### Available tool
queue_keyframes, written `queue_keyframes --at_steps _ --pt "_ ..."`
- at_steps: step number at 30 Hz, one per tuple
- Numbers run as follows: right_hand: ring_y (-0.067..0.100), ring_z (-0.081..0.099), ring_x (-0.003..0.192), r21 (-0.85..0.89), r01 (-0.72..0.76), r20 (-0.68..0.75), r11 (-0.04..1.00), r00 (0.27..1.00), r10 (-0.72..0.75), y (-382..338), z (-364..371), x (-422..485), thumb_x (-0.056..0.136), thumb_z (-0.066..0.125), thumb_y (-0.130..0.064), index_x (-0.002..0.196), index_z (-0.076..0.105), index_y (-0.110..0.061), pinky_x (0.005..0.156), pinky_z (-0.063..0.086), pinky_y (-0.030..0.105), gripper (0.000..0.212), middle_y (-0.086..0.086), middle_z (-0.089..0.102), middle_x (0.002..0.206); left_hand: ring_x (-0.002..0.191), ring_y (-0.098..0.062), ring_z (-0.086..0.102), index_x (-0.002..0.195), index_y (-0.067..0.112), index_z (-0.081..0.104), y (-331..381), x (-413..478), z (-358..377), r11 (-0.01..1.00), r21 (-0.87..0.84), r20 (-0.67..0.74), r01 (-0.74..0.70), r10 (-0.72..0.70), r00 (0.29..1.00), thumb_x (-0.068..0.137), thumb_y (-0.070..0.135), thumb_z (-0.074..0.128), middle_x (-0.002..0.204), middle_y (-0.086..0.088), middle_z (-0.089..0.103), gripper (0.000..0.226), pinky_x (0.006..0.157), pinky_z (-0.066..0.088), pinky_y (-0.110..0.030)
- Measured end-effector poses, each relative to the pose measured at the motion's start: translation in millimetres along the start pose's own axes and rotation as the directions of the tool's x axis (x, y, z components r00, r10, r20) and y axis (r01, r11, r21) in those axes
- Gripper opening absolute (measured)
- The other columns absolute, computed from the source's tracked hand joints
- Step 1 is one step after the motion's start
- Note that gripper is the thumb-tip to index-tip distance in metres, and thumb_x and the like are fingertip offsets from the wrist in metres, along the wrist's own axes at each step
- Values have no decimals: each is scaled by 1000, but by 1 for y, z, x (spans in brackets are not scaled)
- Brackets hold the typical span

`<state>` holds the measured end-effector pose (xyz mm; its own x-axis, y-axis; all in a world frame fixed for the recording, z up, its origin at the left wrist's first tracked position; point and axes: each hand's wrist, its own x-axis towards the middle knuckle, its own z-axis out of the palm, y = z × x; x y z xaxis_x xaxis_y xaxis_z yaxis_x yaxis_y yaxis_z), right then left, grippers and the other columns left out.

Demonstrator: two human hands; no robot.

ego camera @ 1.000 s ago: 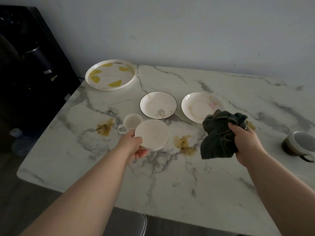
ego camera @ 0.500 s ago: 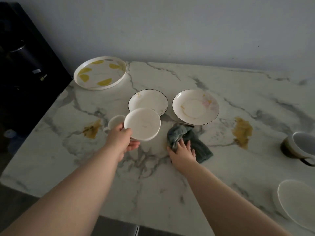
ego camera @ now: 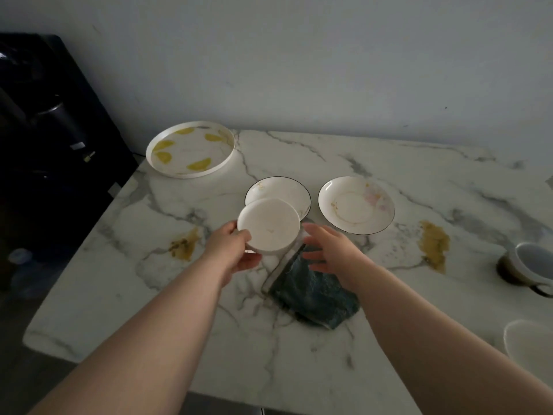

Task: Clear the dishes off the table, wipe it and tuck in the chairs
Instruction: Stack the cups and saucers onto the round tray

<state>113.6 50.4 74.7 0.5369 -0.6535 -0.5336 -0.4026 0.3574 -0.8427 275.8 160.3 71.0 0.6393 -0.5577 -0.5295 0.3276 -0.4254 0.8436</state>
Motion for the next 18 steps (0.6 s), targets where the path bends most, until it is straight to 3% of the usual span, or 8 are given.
queue_keyframes --at_steps 3,6,12,14,18 --pt "23 65 71 18 9 21 1000 1000 -10 -18 9 3 92 59 -28 108 61 -25 75 58 42 17 7 62 99 64 -34 63 122 15 55 14 0 -3 1000 10 51 -14 13 999 90 4 45 87 -17 62 36 57 57 -34" --pt "27 67 66 33 39 -48 999 998 -38 -31 10 9 93 56 -16 113 61 -16 69 60 39 21 11 63 95 64 -32 64 127 18 52 26 1 -2 999 29 116 -16 13 993 92 7 48 89 -16 62 37 51 54 -29" --pt "35 68 71 -15 97 -250 995 963 -97 -50 -20 41 89 48 -1 111 64 -10 53 59 35 28 19 63 98 77 -23 66 126 29 52 51 16 17 994 104 288 -25 -6 957 96 36 54 97 -4 61 31 67 53 -35" --pt "36 68 70 -16 100 -295 995 950 -100 -56 -42 57 89 47 1 106 63 -12 55 60 37 27 17 63 97 79 -21 63 122 30 52 58 28 27 994 107 249 -3 -24 968 96 41 52 104 -3 60 28 62 52 -31" --pt "34 69 65 -25 37 -375 999 926 -44 -61 -101 102 87 48 0 105 64 -15 60 60 41 28 14 64 89 70 -18 59 103 21 56 66 63 52 978 205 102 51 -74 992 96 30 51 101 -3 60 13 61 47 -28"
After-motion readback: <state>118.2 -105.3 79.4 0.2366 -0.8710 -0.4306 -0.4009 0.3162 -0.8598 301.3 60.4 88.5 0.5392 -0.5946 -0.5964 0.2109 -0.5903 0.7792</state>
